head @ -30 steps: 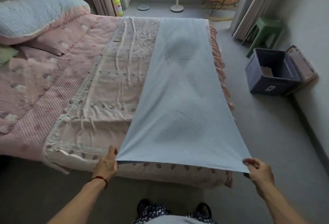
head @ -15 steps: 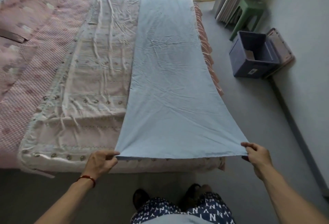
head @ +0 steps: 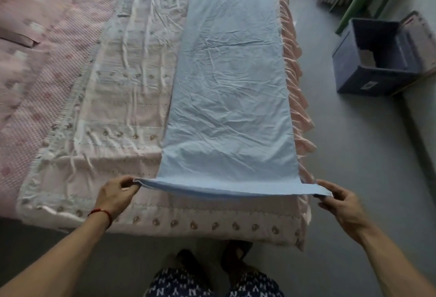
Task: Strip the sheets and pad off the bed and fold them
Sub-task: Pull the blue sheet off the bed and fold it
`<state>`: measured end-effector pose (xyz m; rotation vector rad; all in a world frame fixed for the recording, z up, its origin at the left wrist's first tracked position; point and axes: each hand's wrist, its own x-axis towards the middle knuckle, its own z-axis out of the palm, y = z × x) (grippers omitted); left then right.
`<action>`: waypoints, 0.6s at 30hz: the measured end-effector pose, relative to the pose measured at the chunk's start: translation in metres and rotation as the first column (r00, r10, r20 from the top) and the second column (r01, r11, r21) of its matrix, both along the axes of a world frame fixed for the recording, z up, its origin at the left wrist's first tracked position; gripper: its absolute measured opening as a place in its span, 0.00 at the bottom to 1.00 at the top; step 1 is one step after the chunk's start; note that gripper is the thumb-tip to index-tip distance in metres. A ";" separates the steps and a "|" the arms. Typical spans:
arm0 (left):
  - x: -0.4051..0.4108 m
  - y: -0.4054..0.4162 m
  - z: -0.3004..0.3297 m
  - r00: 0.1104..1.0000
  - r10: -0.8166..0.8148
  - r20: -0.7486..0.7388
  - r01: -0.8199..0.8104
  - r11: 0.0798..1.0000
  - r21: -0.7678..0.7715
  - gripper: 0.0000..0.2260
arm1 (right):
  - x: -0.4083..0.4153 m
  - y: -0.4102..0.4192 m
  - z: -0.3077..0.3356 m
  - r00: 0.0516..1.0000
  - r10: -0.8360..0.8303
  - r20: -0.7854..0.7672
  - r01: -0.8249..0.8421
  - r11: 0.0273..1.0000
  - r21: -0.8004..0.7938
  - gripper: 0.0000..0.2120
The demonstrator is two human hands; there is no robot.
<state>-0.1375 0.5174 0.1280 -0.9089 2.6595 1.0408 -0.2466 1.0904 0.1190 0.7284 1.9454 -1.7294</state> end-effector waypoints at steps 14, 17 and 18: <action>-0.200 -0.009 -0.126 0.947 0.266 -0.180 -0.254 0.963 0.091 0.08 | -0.218 -0.041 -0.145 0.936 0.211 -0.281 -0.050 0.872 0.487 0.21; -0.222 -0.028 -0.195 0.952 0.304 -0.018 -0.299 0.943 0.144 0.17 | -0.241 -0.052 -0.200 0.937 0.227 -0.264 -0.061 0.854 0.517 0.22; -0.219 -0.029 -0.206 0.949 0.314 0.038 -0.316 0.937 0.150 0.18 | -0.241 -0.052 -0.207 0.944 0.214 -0.253 -0.060 0.861 0.505 0.23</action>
